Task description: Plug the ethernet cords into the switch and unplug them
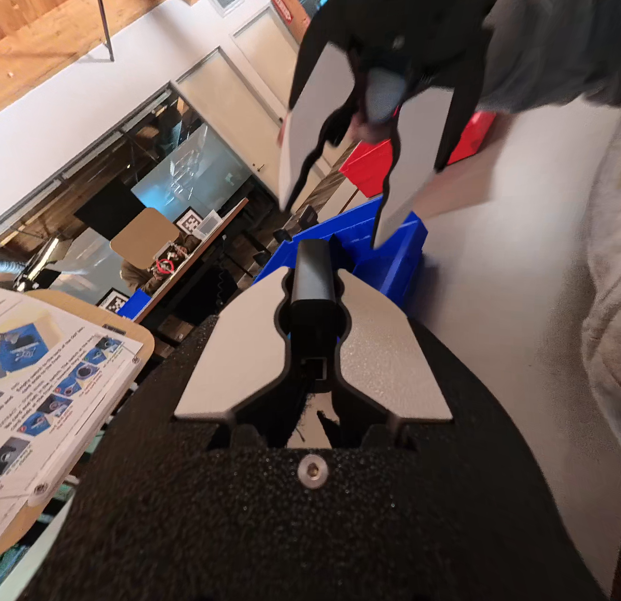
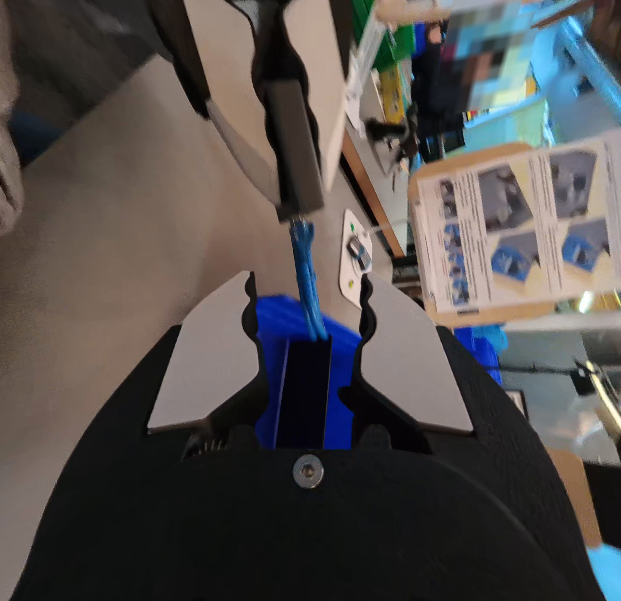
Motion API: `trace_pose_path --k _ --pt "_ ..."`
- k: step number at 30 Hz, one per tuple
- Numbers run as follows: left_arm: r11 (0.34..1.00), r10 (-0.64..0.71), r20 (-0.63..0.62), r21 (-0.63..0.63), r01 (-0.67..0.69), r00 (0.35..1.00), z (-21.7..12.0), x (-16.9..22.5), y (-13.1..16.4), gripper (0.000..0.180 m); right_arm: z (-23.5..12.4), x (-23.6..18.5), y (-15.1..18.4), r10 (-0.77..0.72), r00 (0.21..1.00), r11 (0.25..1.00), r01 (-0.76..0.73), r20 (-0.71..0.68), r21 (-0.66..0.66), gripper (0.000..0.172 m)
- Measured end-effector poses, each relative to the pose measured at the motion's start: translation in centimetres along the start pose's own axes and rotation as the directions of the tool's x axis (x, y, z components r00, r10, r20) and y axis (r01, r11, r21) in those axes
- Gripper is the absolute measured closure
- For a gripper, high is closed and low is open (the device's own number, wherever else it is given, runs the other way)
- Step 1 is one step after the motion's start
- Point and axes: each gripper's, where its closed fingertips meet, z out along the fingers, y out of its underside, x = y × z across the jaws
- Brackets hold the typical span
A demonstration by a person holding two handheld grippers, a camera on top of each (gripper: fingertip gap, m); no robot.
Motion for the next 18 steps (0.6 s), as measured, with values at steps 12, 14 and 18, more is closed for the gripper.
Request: trace_pose_path --k 12,14,18 --pt "0.987 -0.058 -0.064 0.145 0.067 0.996 -1.9 1.3 -1.7 0.159 3.1 -1.7 -2.9 -0.085 0.995 0.991 0.080 0.047 0.110 0.156" --pt "0.985 -0.082 -0.080 0.143 0.093 0.993 -1.9 1.4 -1.5 0.159 3.1 -2.0 -2.6 -0.070 0.995 0.992 0.063 0.068 0.105 0.156" --pt "1.000 -0.002 -0.031 -0.017 0.001 1.000 -1.3 1.1 0.5 0.145 3.4 -2.5 -1.8 -0.054 0.995 0.996 0.048 0.087 0.071 0.157"
